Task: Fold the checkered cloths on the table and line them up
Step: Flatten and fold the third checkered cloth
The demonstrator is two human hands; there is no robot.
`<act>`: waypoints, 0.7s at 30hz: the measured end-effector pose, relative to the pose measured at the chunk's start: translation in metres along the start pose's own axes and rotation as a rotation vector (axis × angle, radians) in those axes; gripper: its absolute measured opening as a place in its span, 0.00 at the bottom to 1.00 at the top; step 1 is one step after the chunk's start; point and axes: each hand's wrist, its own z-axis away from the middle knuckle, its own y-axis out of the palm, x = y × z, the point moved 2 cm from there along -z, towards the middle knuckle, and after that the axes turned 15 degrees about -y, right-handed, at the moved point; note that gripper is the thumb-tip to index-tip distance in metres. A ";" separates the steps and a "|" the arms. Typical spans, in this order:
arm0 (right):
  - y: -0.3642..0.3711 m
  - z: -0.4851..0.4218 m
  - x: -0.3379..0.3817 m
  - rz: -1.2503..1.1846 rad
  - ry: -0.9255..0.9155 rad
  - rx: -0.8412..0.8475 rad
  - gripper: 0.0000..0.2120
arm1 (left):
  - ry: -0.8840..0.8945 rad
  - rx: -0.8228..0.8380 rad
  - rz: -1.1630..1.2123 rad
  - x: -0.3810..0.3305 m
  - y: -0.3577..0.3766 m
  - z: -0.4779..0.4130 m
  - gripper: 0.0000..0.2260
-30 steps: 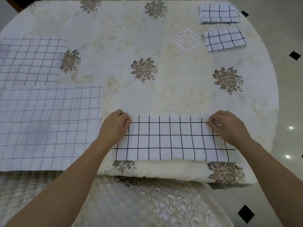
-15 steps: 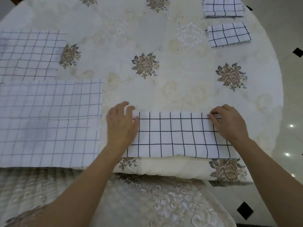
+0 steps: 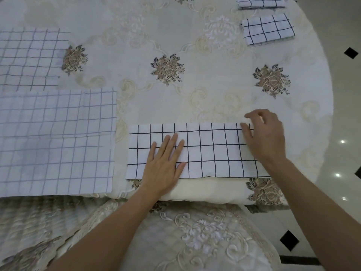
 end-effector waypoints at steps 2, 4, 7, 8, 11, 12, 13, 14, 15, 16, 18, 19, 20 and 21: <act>0.002 0.019 0.046 -0.043 -0.072 -0.091 0.14 | -0.002 -0.021 0.003 -0.001 0.001 0.001 0.28; 0.011 0.040 0.105 -0.117 -0.197 -0.067 0.20 | -0.008 -0.033 0.007 -0.001 0.003 0.002 0.29; 0.047 0.051 0.190 -0.176 -0.295 0.261 0.29 | 0.011 -0.001 -0.079 0.001 0.004 0.004 0.30; 0.062 0.046 0.213 -0.170 -0.208 0.320 0.31 | 0.013 0.007 -0.131 0.000 0.005 0.004 0.30; 0.081 0.035 0.229 -0.134 0.202 0.348 0.35 | 0.009 -0.001 -0.155 -0.003 0.003 0.004 0.33; 0.082 0.042 0.216 -0.100 0.076 0.365 0.36 | 0.017 0.005 -0.124 -0.004 0.004 0.003 0.33; 0.079 0.053 0.200 -0.129 -0.084 0.392 0.38 | 0.019 0.016 -0.093 -0.004 0.004 0.002 0.32; 0.073 0.062 0.182 -0.162 -0.181 0.407 0.38 | 0.009 0.018 -0.066 -0.003 0.005 0.001 0.31; 0.064 0.070 0.160 -0.160 -0.197 0.380 0.38 | -0.006 0.013 -0.042 -0.002 0.005 0.000 0.30; 0.063 0.077 0.143 -0.132 -0.173 0.360 0.37 | -0.018 0.006 -0.024 -0.001 0.005 0.000 0.29; 0.062 0.083 0.120 -0.078 -0.114 0.374 0.35 | -0.016 -0.010 0.001 0.000 0.004 0.000 0.29; 0.059 0.084 0.109 -0.044 -0.103 0.384 0.35 | -0.011 -0.020 0.010 0.001 0.004 0.001 0.29; 0.055 0.087 0.093 -0.024 -0.084 0.395 0.35 | -0.011 -0.028 0.016 0.002 0.004 0.001 0.29; 0.048 0.090 0.074 0.001 -0.060 0.403 0.36 | -0.014 -0.035 0.018 0.004 0.003 0.002 0.29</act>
